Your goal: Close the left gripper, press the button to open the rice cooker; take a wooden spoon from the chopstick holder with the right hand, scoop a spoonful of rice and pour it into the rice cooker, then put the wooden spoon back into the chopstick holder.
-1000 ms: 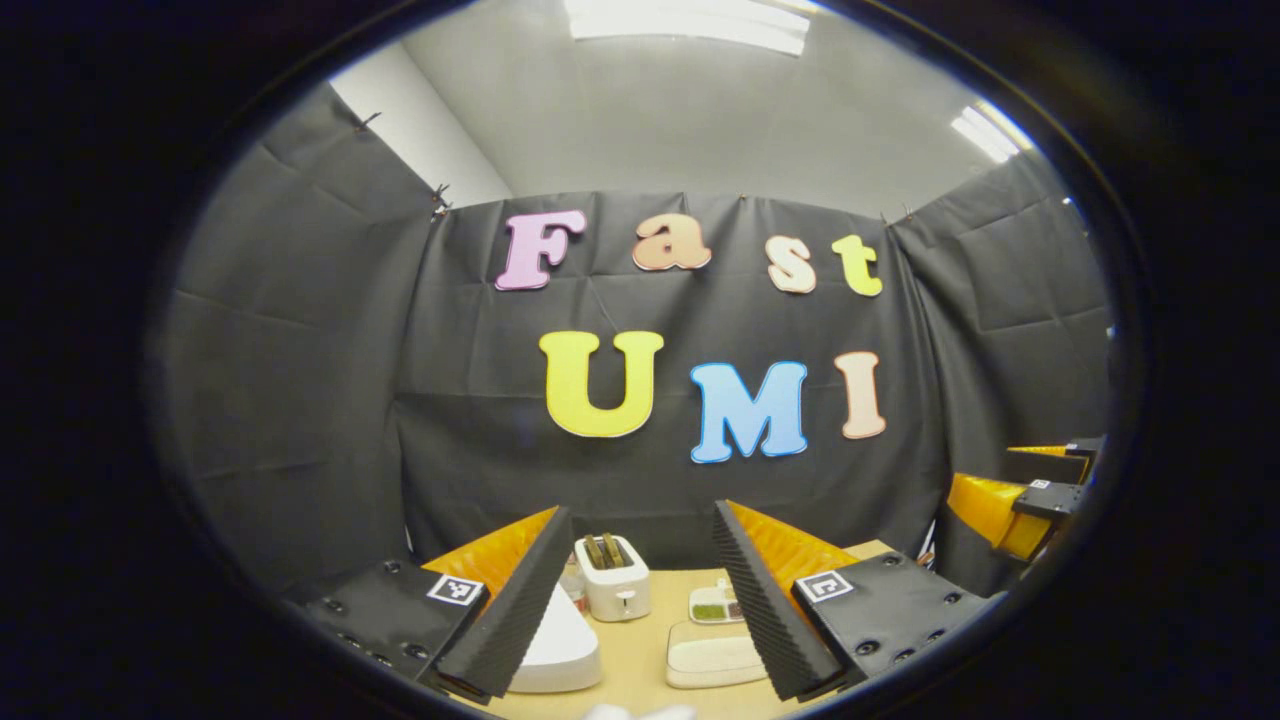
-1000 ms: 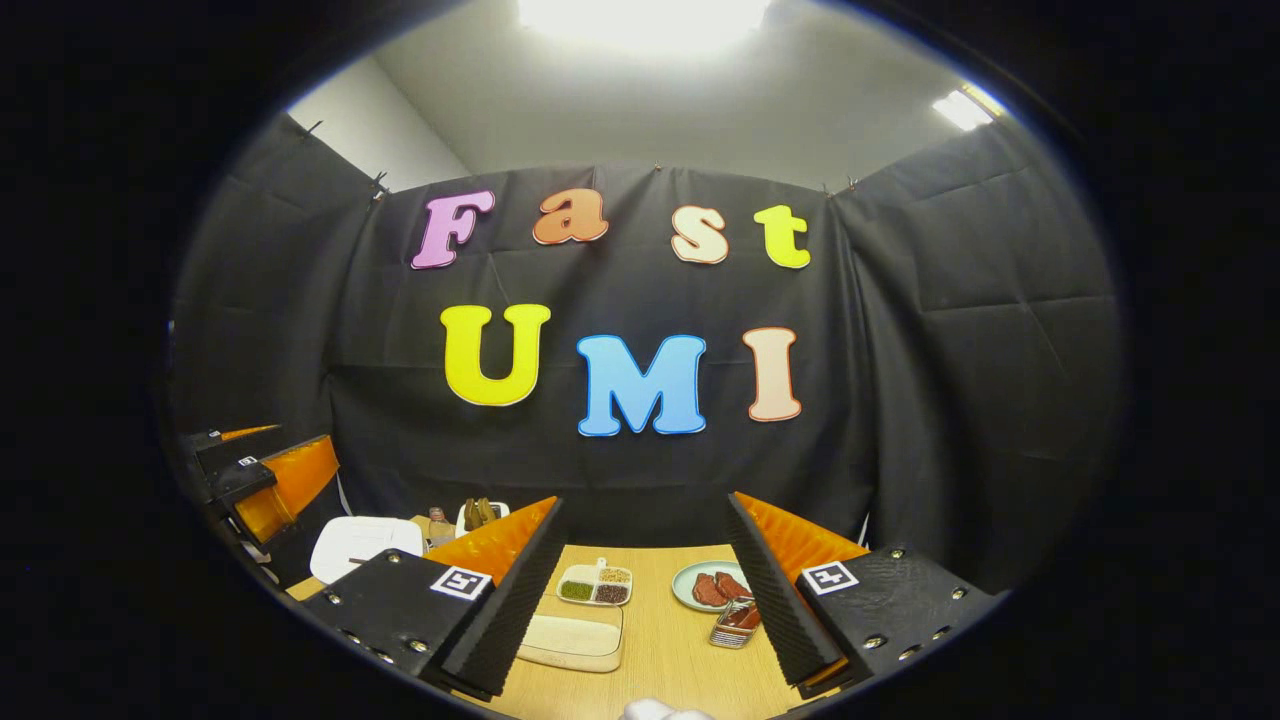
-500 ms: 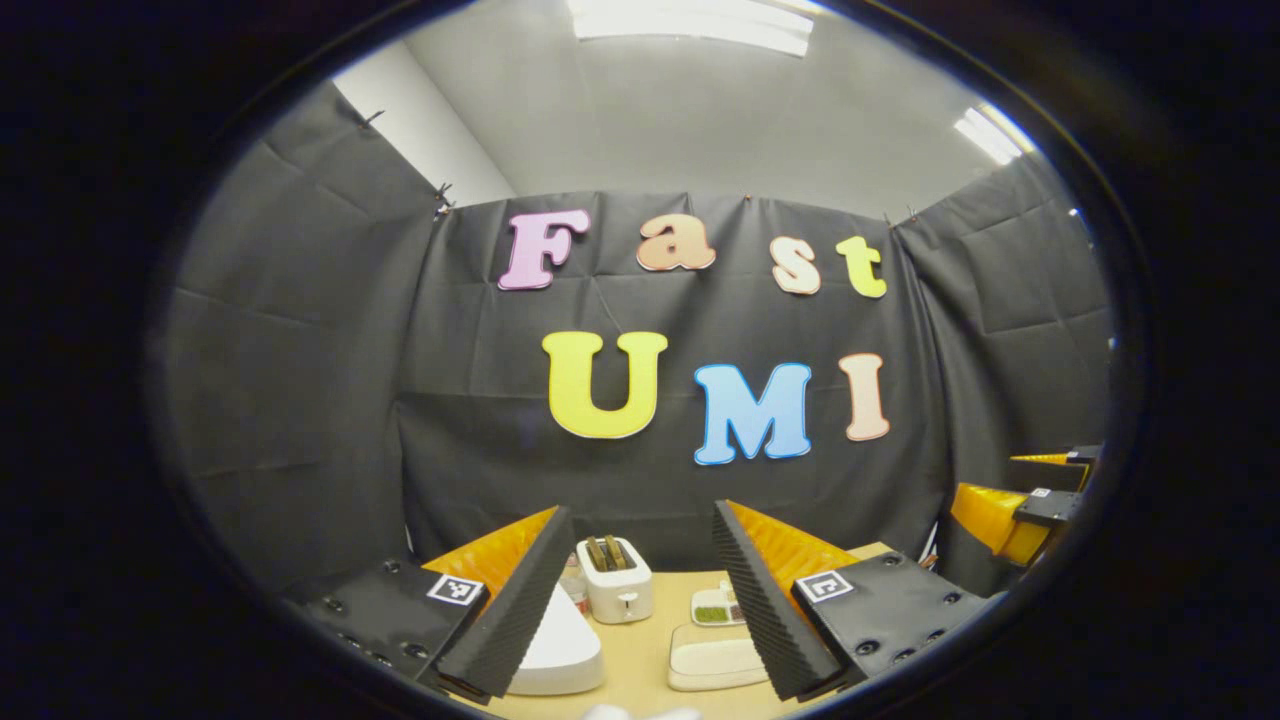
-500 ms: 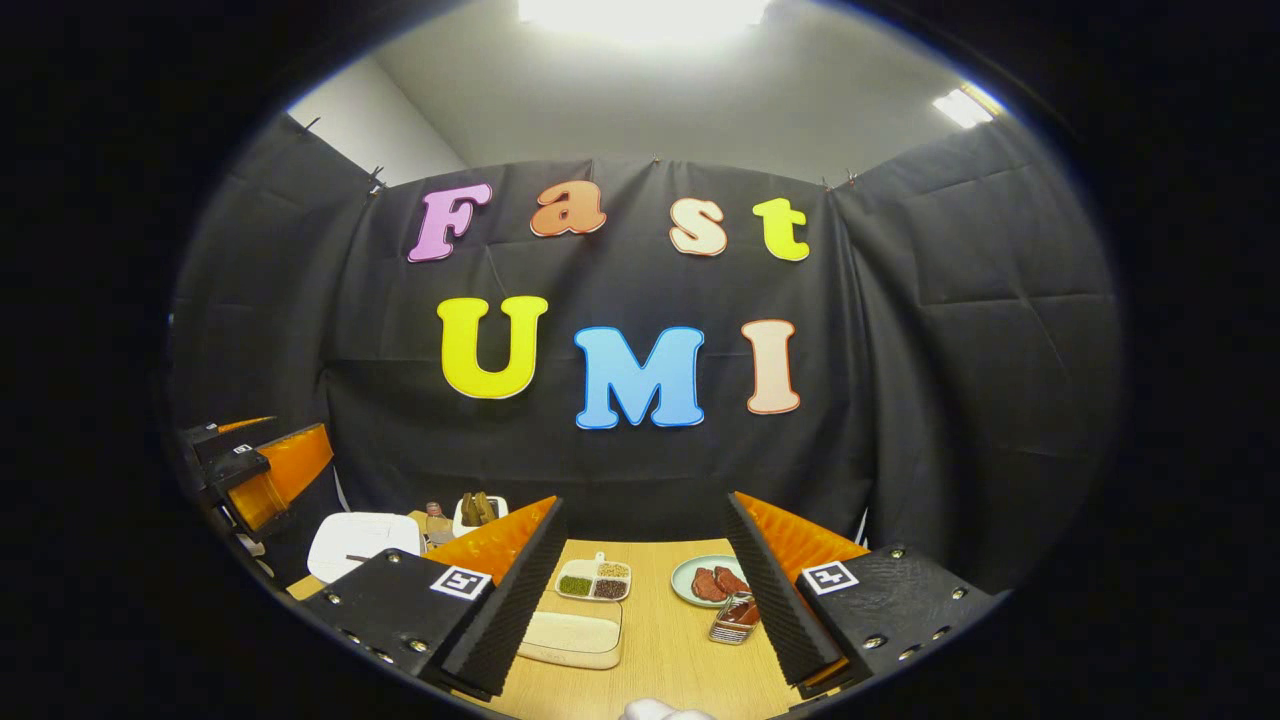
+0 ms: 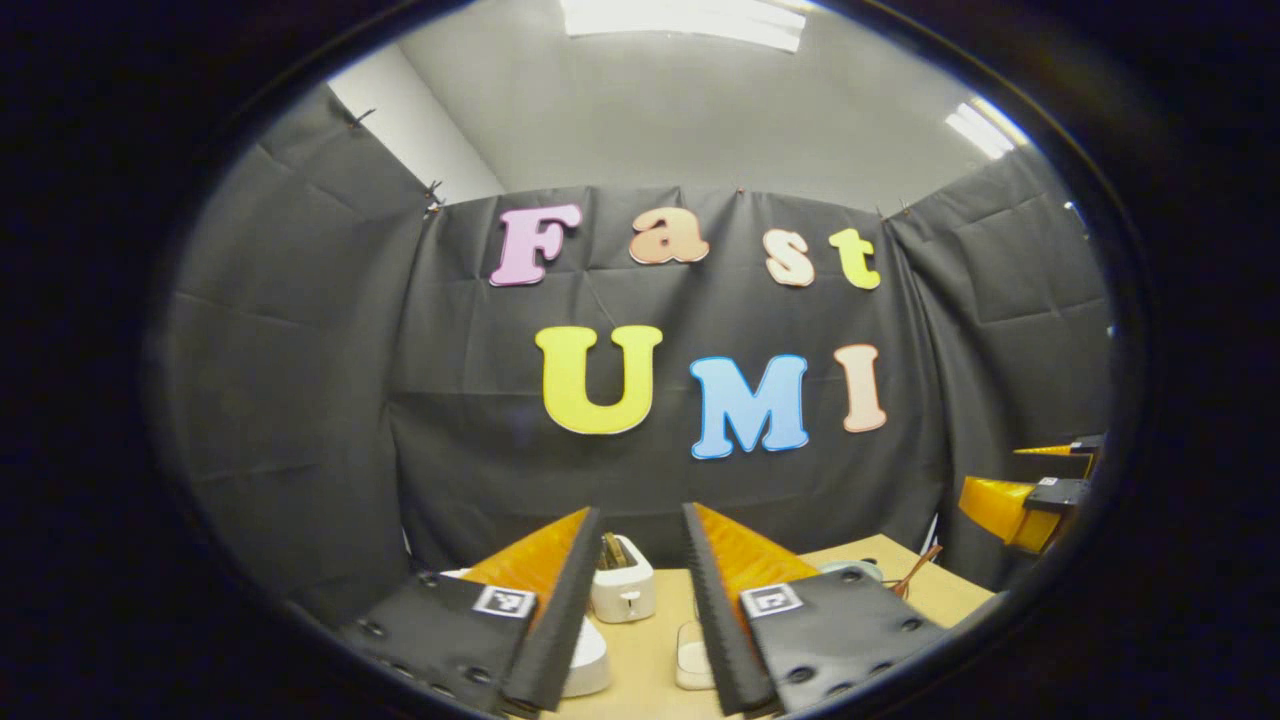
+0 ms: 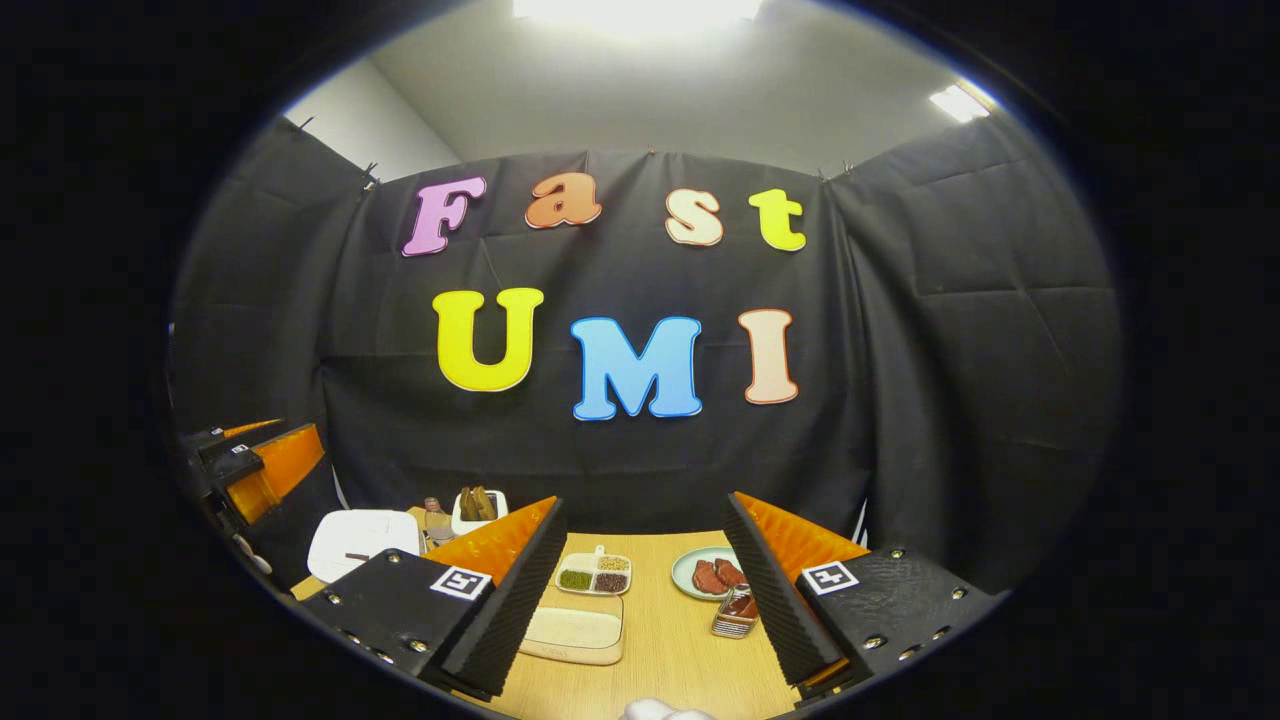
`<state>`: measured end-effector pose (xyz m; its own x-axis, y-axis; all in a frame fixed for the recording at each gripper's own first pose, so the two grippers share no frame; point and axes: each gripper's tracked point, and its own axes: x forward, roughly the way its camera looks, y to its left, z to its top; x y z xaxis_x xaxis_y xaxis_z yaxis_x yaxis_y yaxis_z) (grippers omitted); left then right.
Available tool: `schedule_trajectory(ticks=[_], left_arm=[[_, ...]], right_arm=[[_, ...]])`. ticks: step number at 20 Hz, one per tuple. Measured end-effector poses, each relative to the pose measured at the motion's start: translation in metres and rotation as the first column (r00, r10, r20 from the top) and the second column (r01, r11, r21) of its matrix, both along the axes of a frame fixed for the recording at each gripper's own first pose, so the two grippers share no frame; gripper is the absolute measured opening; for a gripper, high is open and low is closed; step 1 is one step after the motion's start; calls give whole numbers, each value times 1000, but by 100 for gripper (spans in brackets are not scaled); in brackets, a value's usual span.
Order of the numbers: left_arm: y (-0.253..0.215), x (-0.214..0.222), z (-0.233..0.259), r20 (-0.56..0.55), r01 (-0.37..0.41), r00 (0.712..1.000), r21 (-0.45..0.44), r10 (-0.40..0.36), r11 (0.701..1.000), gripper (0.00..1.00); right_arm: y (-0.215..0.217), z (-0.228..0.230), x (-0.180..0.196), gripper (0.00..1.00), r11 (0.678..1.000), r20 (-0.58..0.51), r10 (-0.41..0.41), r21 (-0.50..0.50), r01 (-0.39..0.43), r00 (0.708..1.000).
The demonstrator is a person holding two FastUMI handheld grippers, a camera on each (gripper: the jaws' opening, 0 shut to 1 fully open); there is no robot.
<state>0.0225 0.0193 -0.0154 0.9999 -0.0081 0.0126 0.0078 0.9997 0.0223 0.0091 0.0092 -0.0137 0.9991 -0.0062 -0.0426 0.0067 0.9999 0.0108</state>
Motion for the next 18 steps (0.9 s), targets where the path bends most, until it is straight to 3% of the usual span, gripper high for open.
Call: schedule_trajectory(ticks=[2, 3, 6, 11, 18], left_arm=[[13, 4, -4, -15, -32, 999, -20, 31, 999, 12], [7, 3, -11, -35, -14, 999, -35, 13, 999, 9], [18, 22, -22, -63, -12, 998, -26, 10, 1000, 8], [75, 69, -79, -161, -157, 975, -3, 154, 988, 8], [142, 116, -218, -382, -329, 869, 28, 315, 944, 8]], right_arm=[[0, -2, 1, 97, 1000, -7, -1, -6, 1, 1000], [0, -3, 1, 97, 1000, -12, 0, -11, 0, 1000], [-2, -7, 3, 97, 1000, -30, -6, -30, 5, 1000], [-7, -14, 5, 97, 998, -65, -18, -65, 14, 998], [-20, -26, 5, 97, 993, -117, -40, -119, 26, 992]])
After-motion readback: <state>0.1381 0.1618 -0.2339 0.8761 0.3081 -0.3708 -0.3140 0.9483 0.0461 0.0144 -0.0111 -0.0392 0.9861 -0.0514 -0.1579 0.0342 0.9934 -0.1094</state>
